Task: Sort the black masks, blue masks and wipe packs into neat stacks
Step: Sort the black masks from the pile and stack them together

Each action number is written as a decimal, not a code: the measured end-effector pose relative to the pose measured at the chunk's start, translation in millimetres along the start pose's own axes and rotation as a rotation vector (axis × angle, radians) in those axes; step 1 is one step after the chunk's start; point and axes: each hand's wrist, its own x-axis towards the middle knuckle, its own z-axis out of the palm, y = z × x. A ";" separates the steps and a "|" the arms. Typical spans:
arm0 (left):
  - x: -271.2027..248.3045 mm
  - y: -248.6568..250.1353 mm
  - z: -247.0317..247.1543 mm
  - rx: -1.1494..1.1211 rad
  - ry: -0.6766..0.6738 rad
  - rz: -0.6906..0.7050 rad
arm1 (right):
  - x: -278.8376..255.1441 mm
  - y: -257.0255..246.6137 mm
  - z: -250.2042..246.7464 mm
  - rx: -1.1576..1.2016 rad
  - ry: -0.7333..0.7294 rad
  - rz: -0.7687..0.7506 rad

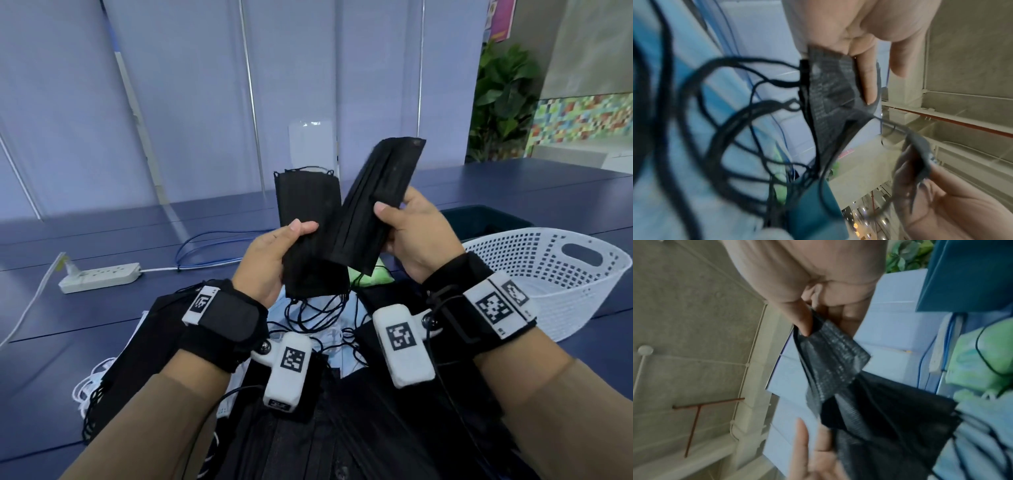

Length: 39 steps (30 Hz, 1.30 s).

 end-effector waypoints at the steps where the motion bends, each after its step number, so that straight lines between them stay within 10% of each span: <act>1: -2.0 -2.4 3.9 -0.022 -0.013 -0.026 | -1.4 -1.1 -0.2 0.053 -0.041 0.010; 8: -4.2 -7.8 12.3 -0.133 -0.115 -0.125 | -5.8 19.6 6.1 0.022 -0.212 0.159; 19: -3.8 -5.6 9.8 0.124 -0.083 0.142 | -5.5 34.1 12.4 -0.325 -0.066 0.274; 27: -8.3 -4.5 14.3 0.260 -0.171 0.232 | -9.3 31.3 21.6 0.160 -0.049 0.404; 39: -4.9 20.3 -9.8 0.725 -0.350 0.373 | -0.6 2.3 -2.3 0.230 -0.078 0.257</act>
